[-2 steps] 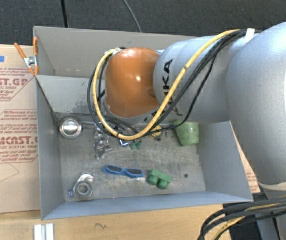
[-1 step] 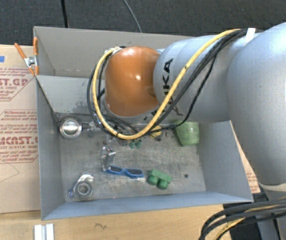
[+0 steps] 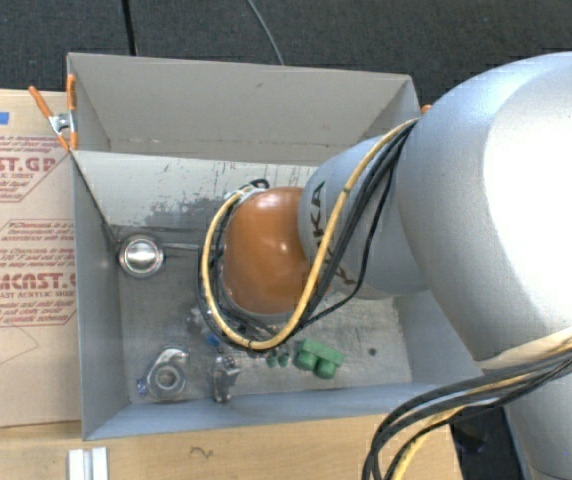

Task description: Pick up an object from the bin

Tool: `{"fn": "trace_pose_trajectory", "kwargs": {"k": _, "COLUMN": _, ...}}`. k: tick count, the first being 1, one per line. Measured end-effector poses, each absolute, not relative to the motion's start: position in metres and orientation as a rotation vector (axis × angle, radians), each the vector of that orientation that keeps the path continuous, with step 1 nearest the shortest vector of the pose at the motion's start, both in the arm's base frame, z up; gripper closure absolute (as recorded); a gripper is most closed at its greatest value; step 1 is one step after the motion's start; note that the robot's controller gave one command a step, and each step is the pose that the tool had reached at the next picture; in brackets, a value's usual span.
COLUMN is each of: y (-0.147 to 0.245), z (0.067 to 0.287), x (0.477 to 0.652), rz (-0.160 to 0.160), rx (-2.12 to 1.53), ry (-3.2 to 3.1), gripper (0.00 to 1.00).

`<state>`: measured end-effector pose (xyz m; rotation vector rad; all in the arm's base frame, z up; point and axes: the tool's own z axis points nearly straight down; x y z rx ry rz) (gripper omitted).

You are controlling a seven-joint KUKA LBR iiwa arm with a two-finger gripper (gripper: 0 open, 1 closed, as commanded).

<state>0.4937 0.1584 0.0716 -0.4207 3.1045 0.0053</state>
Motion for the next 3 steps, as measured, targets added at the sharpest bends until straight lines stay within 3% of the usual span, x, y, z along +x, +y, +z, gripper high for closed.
{"fn": "trace_pose_trajectory", "kwargs": {"k": 1, "y": 0.246, "z": 0.072, "x": 0.497, "rz": 0.009, "rx": -0.347, "ry": 3.119, "gripper": 0.0}}
{"fn": "trace_pose_trajectory", "kwargs": {"k": 2, "y": 0.242, "z": 0.073, "x": 0.498, "rz": 0.005, "rx": -0.341, "ry": 3.121, "gripper": 1.0}}
{"fn": "trace_pose_trajectory", "kwargs": {"k": 3, "y": 0.196, "z": 0.243, "x": 0.519, "rz": 0.002, "rx": -0.575, "ry": 3.078, "gripper": 1.0}}
